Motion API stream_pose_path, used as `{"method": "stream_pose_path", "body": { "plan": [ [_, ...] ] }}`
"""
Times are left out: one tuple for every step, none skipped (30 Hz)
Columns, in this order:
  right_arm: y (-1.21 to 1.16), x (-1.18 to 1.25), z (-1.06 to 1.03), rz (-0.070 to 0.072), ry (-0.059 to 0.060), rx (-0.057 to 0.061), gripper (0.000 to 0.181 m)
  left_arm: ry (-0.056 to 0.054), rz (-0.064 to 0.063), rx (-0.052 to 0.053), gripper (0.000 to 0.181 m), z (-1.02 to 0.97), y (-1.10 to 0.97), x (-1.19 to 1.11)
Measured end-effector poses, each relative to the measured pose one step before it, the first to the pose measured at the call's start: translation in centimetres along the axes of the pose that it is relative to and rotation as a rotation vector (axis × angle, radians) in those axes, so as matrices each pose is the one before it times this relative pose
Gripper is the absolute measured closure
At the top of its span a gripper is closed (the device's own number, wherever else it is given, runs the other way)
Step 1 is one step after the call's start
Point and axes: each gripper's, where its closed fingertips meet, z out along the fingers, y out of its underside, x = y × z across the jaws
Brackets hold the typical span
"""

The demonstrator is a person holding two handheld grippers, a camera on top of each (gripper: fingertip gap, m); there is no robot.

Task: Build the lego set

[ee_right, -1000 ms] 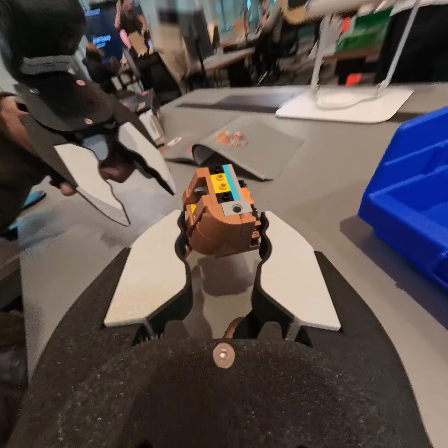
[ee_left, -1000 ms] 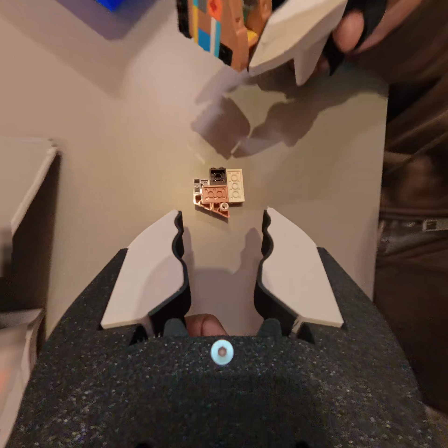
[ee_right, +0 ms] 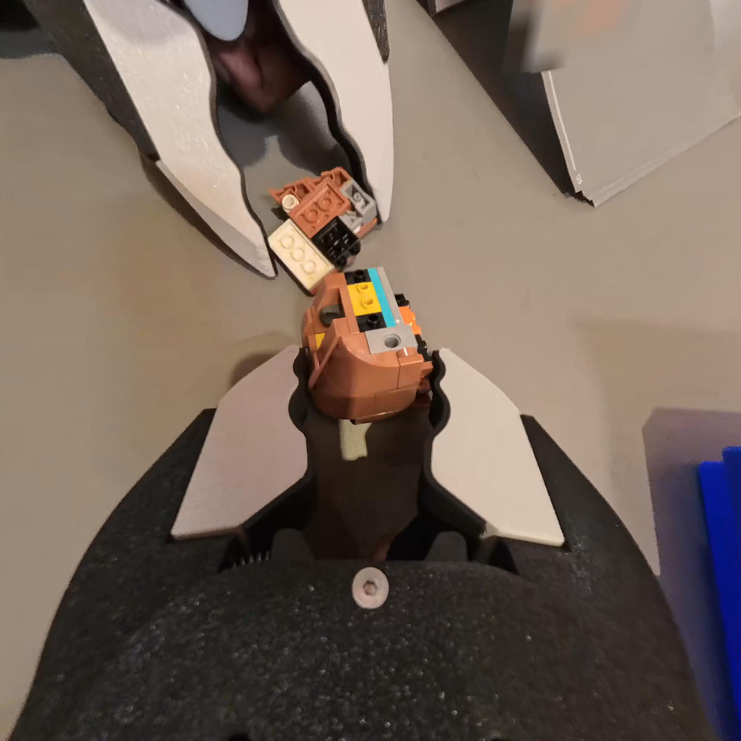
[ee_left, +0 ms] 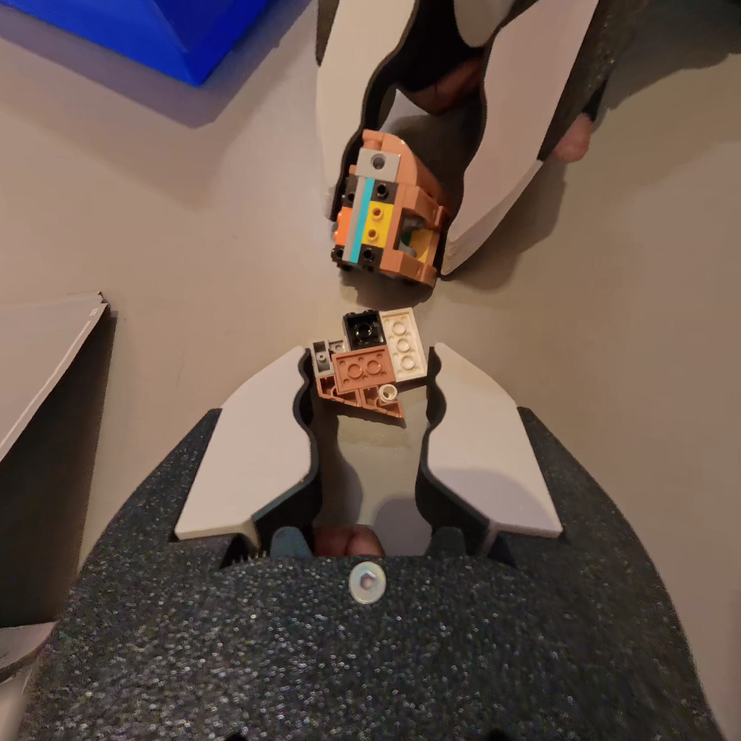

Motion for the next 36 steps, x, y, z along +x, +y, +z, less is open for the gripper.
{"method": "stream_pose_path", "body": {
  "plan": [
    [0.138,-0.027,-0.129,0.0060,-0.0012,-0.0031,0.121,-0.0060,-0.0073,0.0100,0.126,-0.044,-0.044,-0.082],
    [0.195,-0.047,-0.158,0.0050,-0.0027,-0.0054,0.121,-0.0119,-0.0042,0.0067,0.126,-0.070,-0.015,-0.175],
    [0.211,-0.005,-0.195,0.0008,0.0009,-0.0043,0.121,-0.0119,-0.0022,0.0036,0.126,-0.084,0.002,-0.170],
    [0.224,0.043,-0.222,-0.0036,0.0050,-0.0019,0.115,-0.0093,-0.0012,0.0021,0.126,-0.081,-0.006,-0.131],
    [0.248,0.014,-0.230,-0.0035,0.0027,0.0009,0.110,-0.0070,-0.0010,0.0047,0.126,-0.091,-0.041,-0.099],
    [0.261,-0.062,-0.205,0.0006,-0.0036,0.0022,0.106,-0.0038,-0.0029,0.0051,0.126,-0.067,-0.054,-0.036],
    [0.258,-0.095,-0.197,0.0040,-0.0078,0.0015,0.103,-0.0006,-0.0028,0.0029,0.126,-0.040,-0.063,0.006],
    [0.203,-0.007,-0.219,0.0030,-0.0021,0.0025,0.101,-0.0012,-0.0002,0.0023,0.126,-0.020,-0.069,0.024],
    [0.034,0.097,-0.276,0.0002,0.0066,0.0090,0.100,-0.0028,0.0025,0.0014,0.126,-0.012,-0.073,0.006],
    [-0.160,0.129,-0.332,0.0031,0.0077,0.0172,0.100,-0.0074,0.0046,0.0026,0.126,-0.039,-0.116,-0.038],
    [-0.398,0.183,-0.374,0.0081,0.0085,0.0234,0.100,-0.0076,0.0067,0.0051,0.126,-0.078,-0.169,-0.034],
    [-0.670,0.260,-0.412,0.0083,0.0140,0.0308,0.101,-0.0061,0.0093,0.0081,0.126,-0.103,-0.227,-0.005],
    [-0.960,0.264,-0.404,0.0049,0.0175,0.0377,0.102,-0.0114,0.0140,0.0120,0.126,-0.153,-0.316,-0.069],
    [-1.165,0.181,-0.331,0.0019,0.0170,0.0389,0.105,-0.0185,0.0202,0.0143,0.126,-0.171,-0.365,-0.144],
    [-1.235,0.104,-0.183,0.0009,0.0170,0.0339,0.110,-0.0239,0.0261,0.0134,0.126,-0.197,-0.379,-0.196],
    [-1.151,0.054,0.014,0.0033,0.0163,0.0238,0.117,-0.0298,0.0321,0.0108,0.126,-0.203,-0.331,-0.248],
    [-0.960,-0.113,0.215,0.0062,0.0067,0.0108,0.124,-0.0354,0.0395,0.0088,0.126,-0.194,-0.316,-0.292],
    [-0.728,-0.338,0.354,0.0080,-0.0066,-0.0014,0.126,-0.0438,0.0435,0.0077,0.126,-0.208,-0.304,-0.395],
    [-0.505,-0.366,0.444,0.0104,-0.0093,-0.0104,0.128,-0.0446,0.0426,0.0072,0.126,-0.195,-0.294,-0.387],
    [-0.378,-0.249,0.482,0.0155,-0.0036,-0.0128,0.132,-0.0399,0.0341,0.0050,0.126,-0.203,-0.267,-0.342],
    [-0.296,-0.217,0.479,0.0200,-0.0048,-0.0114,0.135,-0.0355,0.0289,0.0050,0.126,-0.192,-0.266,-0.289],
    [-0.260,-0.292,0.462,0.0193,-0.0141,-0.0079,0.135,-0.0354,0.0293,0.0105,0.126,-0.213,-0.324,-0.274],
    [-0.230,-0.275,0.412,0.0180,-0.0167,-0.0034,0.135,-0.0303,0.0311,0.0128,0.126,-0.234,-0.340,-0.193],
    [-0.176,-0.142,0.332,0.0177,-0.0132,-0.0021,0.137,-0.0274,0.0349,0.0160,0.126,-0.256,-0.378,-0.143],
    [-0.212,-0.124,0.245,0.0148,-0.0166,0.0031,0.138,-0.0238,0.0377,0.0181,0.127,-0.267,-0.382,-0.087],
    [-0.300,-0.246,0.128,0.0127,-0.0287,0.0125,0.139,-0.0203,0.0400,0.0189,0.126,-0.277,-0.397,-0.027],
    [-0.354,-0.376,0.053,0.0139,-0.0411,0.0175,0.142,-0.0163,0.0415,0.0211,0.126,-0.278,-0.425,0.023],
    [-0.312,-0.439,0.006,0.0151,-0.0478,0.0154,0.145,-0.0132,0.0368,0.0221,0.126,-0.274,-0.430,0.064],
    [-0.215,-0.491,-0.003,0.0107,-0.0530,0.0105,0.150,-0.0123,0.0263,0.0180,0.126,-0.236,-0.371,0.029],
    [-0.143,-0.499,-0.003,0.0036,-0.0514,0.0088,0.156,-0.0142,0.0157,0.0102,0.126,-0.202,-0.242,-0.090],
    [-0.087,-0.305,-0.013,-0.0012,-0.0366,0.0067,0.160,-0.0053,0.0045,0.0114,0.127,-0.206,-0.222,-0.046],
    [-0.021,-0.200,0.004,-0.0057,-0.0287,0.0044,0.160,0.0039,-0.0090,0.0133,0.128,-0.186,-0.195,0.017],
    [-0.046,-0.230,-0.011,-0.0077,-0.0306,0.0083,0.161,0.0070,-0.0190,0.0184,0.128,-0.167,-0.222,0.032],
    [-0.073,-0.182,-0.024,-0.0028,-0.0281,0.0114,0.162,0.0106,-0.0258,0.0221,0.128,-0.190,-0.249,0.036],
    [-0.069,-0.089,-0.044,0.0024,-0.0242,0.0114,0.163,0.0124,-0.0314,0.0222,0.127,-0.227,-0.218,-0.027],
    [-0.130,-0.090,-0.093,0.0001,-0.0262,0.0168,0.163,0.0092,-0.0389,0.0265,0.126,-0.313,-0.250,-0.180]
  ]
}}
